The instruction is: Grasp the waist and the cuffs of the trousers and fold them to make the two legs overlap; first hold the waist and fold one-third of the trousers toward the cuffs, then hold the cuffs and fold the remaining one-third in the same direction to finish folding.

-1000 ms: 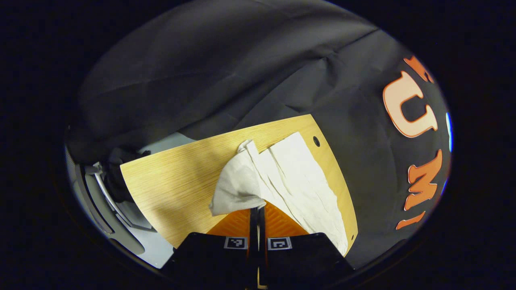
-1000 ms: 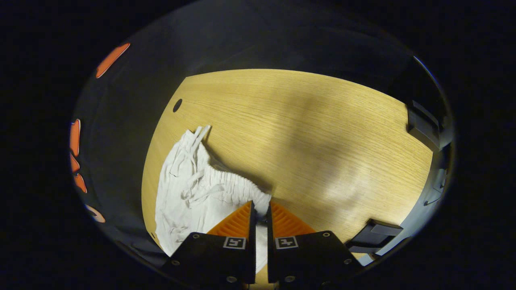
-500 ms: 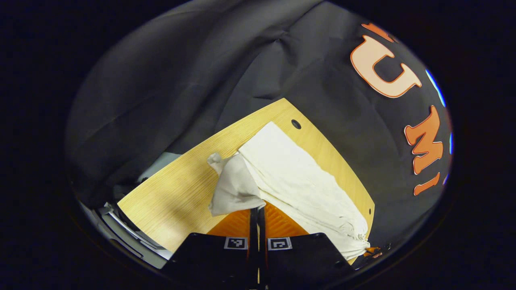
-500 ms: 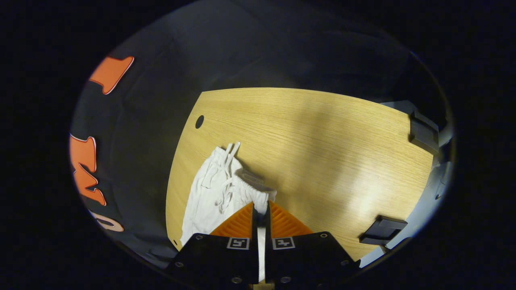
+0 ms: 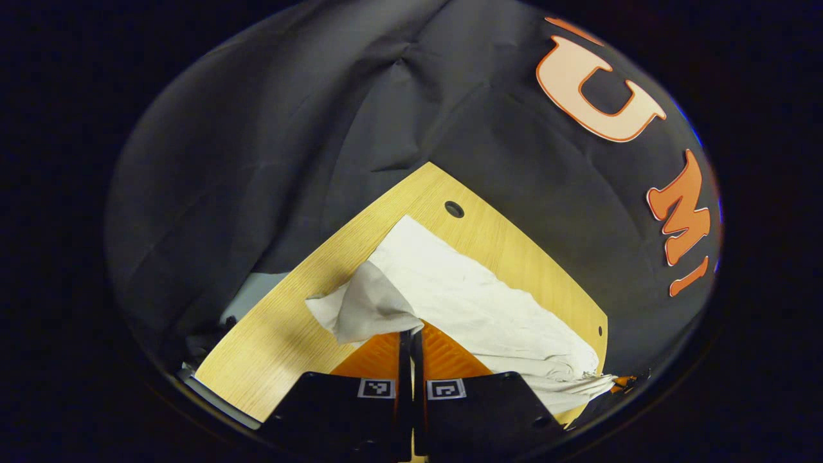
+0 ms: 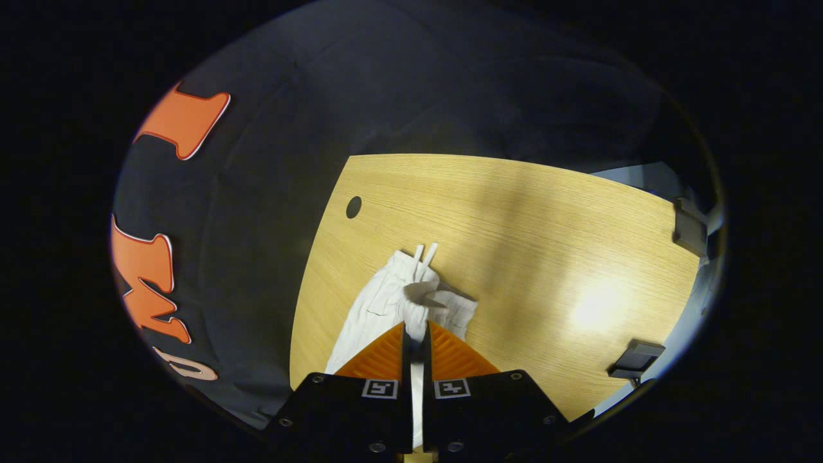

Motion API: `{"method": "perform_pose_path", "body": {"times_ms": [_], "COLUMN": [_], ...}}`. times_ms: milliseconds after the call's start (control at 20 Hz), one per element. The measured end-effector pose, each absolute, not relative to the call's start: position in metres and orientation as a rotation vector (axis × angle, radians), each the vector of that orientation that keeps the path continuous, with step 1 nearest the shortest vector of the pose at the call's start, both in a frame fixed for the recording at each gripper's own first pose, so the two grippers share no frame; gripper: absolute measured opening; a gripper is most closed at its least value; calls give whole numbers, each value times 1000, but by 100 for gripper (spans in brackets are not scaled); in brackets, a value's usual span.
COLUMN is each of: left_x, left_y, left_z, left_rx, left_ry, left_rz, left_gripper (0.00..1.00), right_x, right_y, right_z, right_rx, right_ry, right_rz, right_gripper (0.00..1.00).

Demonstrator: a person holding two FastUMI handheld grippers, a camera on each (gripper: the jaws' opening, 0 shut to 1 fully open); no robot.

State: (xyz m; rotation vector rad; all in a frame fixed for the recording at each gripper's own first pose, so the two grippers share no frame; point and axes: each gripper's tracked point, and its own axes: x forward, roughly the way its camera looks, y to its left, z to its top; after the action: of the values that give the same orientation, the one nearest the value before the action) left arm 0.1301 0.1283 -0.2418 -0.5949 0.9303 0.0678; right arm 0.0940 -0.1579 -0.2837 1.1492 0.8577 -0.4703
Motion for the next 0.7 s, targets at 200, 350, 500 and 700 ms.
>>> {"method": "perform_pose_path", "body": {"times_ms": [200,350,500,700], "left_x": [161,187,204,236], "left_y": [136,134,131,123], "left_z": [-247,-249,-255,-267], "left_rx": [-583,-587,-551,-543], "left_ry": [933,933,948,945], "left_rz": [59,50,36,36], "left_gripper": [5,4,5,4], "right_x": [121,143,164,190], "right_y": [-158,-155,-153,-153], "right_z": [-272,-268,-272,-275], "right_rx": [1175,1187,1179,1187], "right_ry": [849,850,857,853], "right_rz": [-474,-478,-485,-491], "right_gripper": [6,6,6,6]}}
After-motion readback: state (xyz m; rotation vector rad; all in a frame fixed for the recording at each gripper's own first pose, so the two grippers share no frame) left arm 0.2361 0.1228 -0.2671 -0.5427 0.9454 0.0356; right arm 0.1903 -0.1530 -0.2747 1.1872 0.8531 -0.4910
